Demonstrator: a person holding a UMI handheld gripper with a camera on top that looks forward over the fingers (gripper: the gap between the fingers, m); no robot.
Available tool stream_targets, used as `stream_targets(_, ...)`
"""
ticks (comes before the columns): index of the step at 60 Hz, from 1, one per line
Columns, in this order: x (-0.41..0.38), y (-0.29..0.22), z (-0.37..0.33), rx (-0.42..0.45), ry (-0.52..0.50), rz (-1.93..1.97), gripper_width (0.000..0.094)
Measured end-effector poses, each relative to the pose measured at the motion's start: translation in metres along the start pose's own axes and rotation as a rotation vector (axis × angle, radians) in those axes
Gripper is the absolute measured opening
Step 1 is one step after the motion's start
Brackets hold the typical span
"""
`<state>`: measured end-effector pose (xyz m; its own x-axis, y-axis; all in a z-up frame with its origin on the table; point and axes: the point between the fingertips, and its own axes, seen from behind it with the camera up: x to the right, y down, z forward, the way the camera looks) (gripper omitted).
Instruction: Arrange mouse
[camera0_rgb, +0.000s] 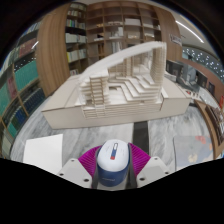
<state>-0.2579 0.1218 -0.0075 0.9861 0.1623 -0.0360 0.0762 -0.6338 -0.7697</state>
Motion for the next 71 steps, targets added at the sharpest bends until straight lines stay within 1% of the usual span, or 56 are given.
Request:
stream_targets(2, -0.001, -0.012, -0.012, 0.036, -0.020, -0.021, 0.0434)
stream_targets(5, 0.003, -0.039, -0.041, 0.117, -0.034, -0.067, 0.0428)
stream_targets(10, 0.032, -0.083, -0.095, 0.246, -0.031, -0.100, 0.0426)
stream_targets(13, 0.064, -0.100, -0.119, 0.301, -0.017, -0.091, 0.0425)
stream_targets(16, 0.101, -0.105, -0.136, 0.313, 0.006, -0.071, 0.0425)
stream_targets(21, 0.173, -0.087, -0.137, 0.282, 0.073, -0.036, 0.0423)
stream_targets(23, 0.198, -0.070, -0.130, 0.245, 0.093, -0.021, 0.0422)
stream_targets(27, 0.234, -0.022, -0.107, 0.151, 0.108, 0.024, 0.0421)
stream_targets(31, 0.256, 0.009, -0.084, 0.094, 0.107, 0.057, 0.0421)
stream_targets(38, 0.271, 0.043, -0.066, 0.035, 0.108, 0.069, 0.0422)
stream_targets(40, 0.269, 0.043, -0.064, 0.048, 0.093, 0.085, 0.0422)
stream_targets(43, 0.269, 0.044, -0.063, 0.037, 0.078, 0.093, 0.0436)
stream_targets(44, 0.269, 0.044, -0.063, 0.032, 0.075, 0.094, 0.0496)
stream_targets(45, 0.268, 0.045, -0.062, 0.026, 0.070, 0.093, 0.0496)
stream_targets(46, 0.267, 0.044, -0.062, 0.023, 0.068, 0.089, 0.0517)
stream_targets(47, 0.266, 0.043, -0.061, 0.018, 0.068, 0.084, 0.0603)
stream_targets(48, 0.266, 0.044, -0.061, 0.014, 0.067, 0.079, 0.0565)
stream_targets(52, 0.268, 0.045, -0.066, -0.004, 0.097, 0.079, 0.0748)
stream_targets(55, 0.270, 0.043, -0.077, 0.010, 0.113, 0.073, 0.0889)
stream_targets(56, 0.270, 0.042, -0.083, 0.018, 0.112, 0.069, 0.0852)
stream_targets(59, 0.271, 0.043, -0.103, 0.031, 0.119, 0.061, 0.0837)
stream_targets(66, 0.271, 0.057, -0.162, 0.068, 0.113, 0.100, 0.0836)
stream_targets(71, 0.280, 0.080, -0.200, 0.086, 0.116, 0.162, 0.0838)
